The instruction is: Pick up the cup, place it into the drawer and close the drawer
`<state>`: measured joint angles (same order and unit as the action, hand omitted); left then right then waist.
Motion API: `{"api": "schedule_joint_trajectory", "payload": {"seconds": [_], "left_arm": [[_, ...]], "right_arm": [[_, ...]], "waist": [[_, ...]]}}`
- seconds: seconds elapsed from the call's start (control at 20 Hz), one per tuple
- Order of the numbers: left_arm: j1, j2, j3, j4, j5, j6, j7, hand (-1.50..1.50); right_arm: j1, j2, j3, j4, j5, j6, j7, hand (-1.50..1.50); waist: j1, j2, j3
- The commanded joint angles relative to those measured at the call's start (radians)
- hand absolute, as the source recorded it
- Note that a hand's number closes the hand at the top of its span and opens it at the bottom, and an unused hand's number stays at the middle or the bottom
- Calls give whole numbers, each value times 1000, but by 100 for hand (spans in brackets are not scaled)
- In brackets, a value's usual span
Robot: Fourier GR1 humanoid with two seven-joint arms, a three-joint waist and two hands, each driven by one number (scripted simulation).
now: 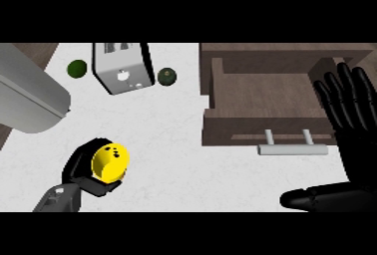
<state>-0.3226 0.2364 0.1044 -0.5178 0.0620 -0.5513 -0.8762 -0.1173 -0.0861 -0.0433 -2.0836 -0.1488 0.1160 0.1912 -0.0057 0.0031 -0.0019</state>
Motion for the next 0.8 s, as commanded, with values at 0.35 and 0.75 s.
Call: {"api": "schedule_joint_trajectory", "payload": {"seconds": [0.35, 0.75], "left_arm": [[-27, -100, 183, -46, 141, 282, -167, 150], [-14, -102, 94, -389, 178, 248, 74, 150]], "right_arm": [[-29, -18, -41, 29, -23, 6, -5, -150], [49, -24, -36, -64, -36, 17, 26, -150]], "waist": [[4, -2, 1], [10, -8, 3]]}}
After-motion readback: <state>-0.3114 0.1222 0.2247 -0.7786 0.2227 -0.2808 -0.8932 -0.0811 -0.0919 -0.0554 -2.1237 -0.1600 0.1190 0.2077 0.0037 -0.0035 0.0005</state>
